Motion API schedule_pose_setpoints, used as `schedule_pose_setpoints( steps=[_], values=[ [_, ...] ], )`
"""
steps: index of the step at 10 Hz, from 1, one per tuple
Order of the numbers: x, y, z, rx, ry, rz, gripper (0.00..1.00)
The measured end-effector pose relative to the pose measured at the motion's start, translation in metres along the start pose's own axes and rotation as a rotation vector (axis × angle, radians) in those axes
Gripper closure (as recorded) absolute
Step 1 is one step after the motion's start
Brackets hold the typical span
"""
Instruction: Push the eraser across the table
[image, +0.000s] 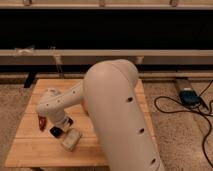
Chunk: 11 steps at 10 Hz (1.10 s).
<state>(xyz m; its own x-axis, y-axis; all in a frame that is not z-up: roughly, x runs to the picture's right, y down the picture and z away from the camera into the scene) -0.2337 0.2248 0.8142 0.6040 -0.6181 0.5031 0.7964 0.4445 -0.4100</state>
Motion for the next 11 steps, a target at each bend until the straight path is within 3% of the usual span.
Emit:
schedule_pose_setpoints(
  steps=[11],
  values=[
    [0.027, -0.057, -0.003, 0.073, -0.006, -0.002, 1.0]
  ],
)
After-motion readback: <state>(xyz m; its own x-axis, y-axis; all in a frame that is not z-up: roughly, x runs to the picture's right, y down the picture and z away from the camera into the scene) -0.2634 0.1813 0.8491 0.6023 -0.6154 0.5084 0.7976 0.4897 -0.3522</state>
